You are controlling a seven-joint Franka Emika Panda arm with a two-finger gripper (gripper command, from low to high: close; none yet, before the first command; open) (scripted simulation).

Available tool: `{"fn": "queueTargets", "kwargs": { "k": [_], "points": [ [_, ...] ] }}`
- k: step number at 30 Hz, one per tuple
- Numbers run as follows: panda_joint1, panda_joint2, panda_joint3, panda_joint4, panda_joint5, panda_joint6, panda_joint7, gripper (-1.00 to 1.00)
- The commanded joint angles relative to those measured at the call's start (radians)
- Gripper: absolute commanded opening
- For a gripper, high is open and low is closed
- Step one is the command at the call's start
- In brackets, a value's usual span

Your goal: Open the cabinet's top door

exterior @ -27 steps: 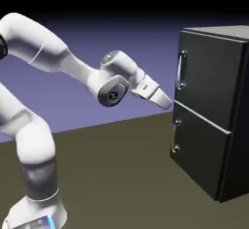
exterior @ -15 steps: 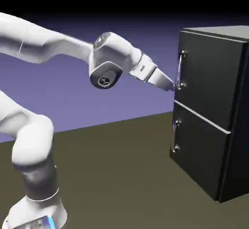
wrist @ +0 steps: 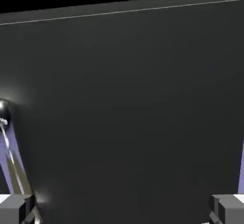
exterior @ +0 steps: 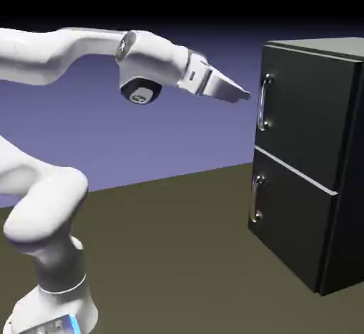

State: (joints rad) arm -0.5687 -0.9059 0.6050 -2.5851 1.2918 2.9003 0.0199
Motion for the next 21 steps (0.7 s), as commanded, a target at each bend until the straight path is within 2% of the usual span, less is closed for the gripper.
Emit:
{"fn": "queueTargets", "kwargs": {
  "k": [1, 21],
  "points": [
    [-0.02, -0.011, 0.02, 0.008, 0.044, -0.005, -0.024, 0.0],
    [-0.411, -0.238, 0.428, 0.159, 0.914, -0.097, -0.51, 0.0]
  ]
}}
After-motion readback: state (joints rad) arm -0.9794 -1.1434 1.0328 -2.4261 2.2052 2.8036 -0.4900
